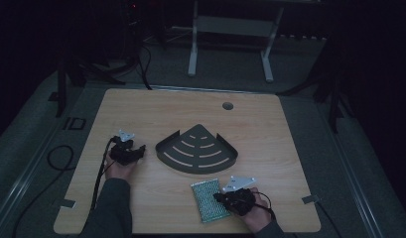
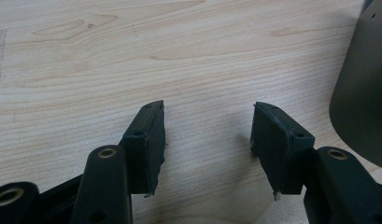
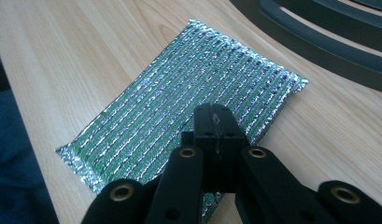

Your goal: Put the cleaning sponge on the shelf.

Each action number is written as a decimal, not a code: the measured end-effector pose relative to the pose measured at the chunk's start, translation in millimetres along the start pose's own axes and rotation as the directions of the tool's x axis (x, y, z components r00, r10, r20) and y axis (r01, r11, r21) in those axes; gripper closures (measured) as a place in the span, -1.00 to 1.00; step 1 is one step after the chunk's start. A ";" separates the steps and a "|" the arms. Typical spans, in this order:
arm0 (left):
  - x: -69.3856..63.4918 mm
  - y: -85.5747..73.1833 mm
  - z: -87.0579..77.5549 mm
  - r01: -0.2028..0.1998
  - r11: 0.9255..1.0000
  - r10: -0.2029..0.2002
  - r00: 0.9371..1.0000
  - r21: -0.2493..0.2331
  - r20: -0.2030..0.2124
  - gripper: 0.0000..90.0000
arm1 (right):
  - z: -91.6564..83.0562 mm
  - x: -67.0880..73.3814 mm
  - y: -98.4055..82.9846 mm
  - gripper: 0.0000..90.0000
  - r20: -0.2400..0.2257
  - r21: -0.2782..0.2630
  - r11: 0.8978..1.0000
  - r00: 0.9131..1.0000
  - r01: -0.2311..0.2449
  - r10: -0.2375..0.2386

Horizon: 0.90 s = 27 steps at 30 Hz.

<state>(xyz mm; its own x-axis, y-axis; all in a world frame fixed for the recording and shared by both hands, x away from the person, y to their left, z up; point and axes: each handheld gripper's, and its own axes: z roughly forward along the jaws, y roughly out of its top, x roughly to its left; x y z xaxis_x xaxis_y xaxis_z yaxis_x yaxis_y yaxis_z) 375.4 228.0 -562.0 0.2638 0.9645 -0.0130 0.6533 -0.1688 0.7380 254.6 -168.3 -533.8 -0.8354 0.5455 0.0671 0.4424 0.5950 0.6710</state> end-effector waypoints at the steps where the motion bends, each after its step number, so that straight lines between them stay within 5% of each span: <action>1: -0.1 0.0 0.0 -0.001 1.000 0.001 1.000 0.001 0.000 0.01 | -1.1 -1.2 -0.7 1.00 0.005 0.002 1.000 1.000 -0.006 0.006; 16: -0.3 0.1 0.1 0.000 1.000 0.000 1.000 0.001 0.000 0.00 | -25.5 -38.7 -19.0 1.00 0.111 0.014 0.996 0.990 -0.093 0.091; 27: -0.4 0.2 0.1 -0.001 1.000 0.001 1.000 0.002 0.000 -0.01 | -43.4 -80.4 -32.9 1.00 0.188 0.023 0.985 0.969 -0.170 0.163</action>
<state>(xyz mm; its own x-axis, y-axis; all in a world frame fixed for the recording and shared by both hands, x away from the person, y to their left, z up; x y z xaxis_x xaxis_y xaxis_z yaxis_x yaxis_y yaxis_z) 375.5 227.5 -562.0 0.2645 0.9643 -0.0121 0.6543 -0.1702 0.7369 293.1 -257.3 -529.2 -0.6757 0.7363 0.0355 0.5856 0.5069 0.6325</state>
